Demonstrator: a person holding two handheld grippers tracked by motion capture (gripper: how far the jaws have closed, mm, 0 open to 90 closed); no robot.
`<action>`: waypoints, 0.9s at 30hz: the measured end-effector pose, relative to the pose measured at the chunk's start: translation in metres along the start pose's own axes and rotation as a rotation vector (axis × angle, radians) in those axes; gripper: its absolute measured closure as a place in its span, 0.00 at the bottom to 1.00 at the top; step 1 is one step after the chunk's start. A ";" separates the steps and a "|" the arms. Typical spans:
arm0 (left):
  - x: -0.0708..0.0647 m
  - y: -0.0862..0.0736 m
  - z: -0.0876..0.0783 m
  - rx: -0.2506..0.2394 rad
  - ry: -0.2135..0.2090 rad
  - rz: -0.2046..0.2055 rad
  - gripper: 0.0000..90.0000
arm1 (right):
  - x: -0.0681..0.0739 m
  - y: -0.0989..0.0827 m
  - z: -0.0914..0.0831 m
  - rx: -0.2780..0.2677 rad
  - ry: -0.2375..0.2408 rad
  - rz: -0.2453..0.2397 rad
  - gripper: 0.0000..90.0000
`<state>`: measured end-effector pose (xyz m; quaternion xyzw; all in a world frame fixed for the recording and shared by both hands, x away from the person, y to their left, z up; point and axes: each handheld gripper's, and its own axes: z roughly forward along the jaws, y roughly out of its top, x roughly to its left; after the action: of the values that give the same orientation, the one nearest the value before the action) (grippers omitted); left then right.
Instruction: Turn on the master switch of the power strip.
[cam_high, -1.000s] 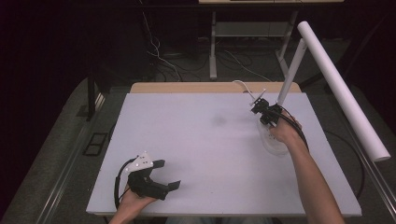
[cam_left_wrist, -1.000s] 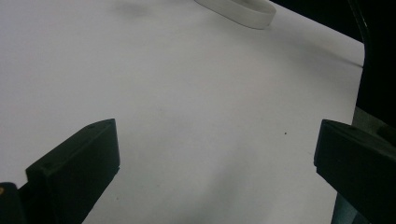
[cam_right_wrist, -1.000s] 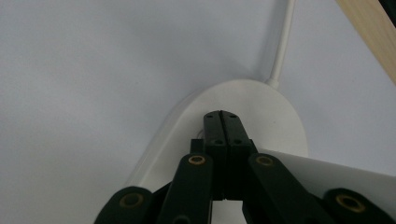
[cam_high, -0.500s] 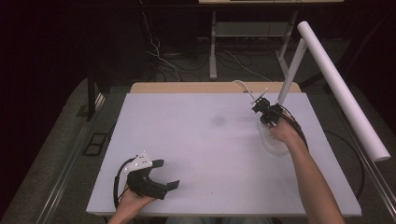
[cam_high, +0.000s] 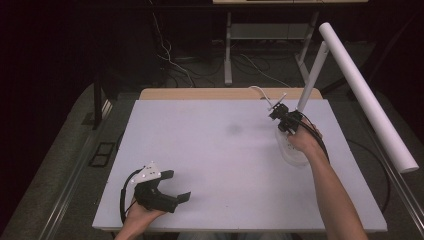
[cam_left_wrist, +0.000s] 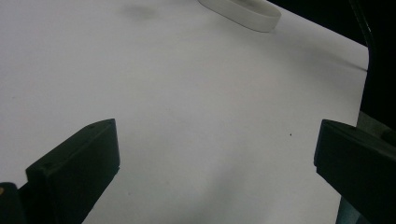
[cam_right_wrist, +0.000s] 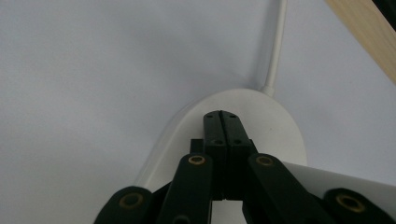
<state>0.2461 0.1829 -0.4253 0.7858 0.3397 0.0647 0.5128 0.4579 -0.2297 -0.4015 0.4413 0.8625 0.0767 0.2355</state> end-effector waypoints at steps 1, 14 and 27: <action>0.000 0.000 0.000 -0.001 0.000 -0.001 0.00 | 0.001 0.000 0.000 0.001 -0.003 -0.001 1.00; 0.000 0.000 0.000 0.002 -0.004 0.003 0.00 | 0.014 0.005 -0.017 -0.057 0.009 -0.017 0.99; -0.001 0.000 0.000 0.000 -0.005 0.007 0.00 | 0.022 -0.009 -0.062 -0.230 0.146 0.033 0.68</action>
<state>0.2458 0.1821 -0.4248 0.7871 0.3355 0.0644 0.5136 0.4114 -0.2130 -0.3578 0.4187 0.8556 0.2105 0.2200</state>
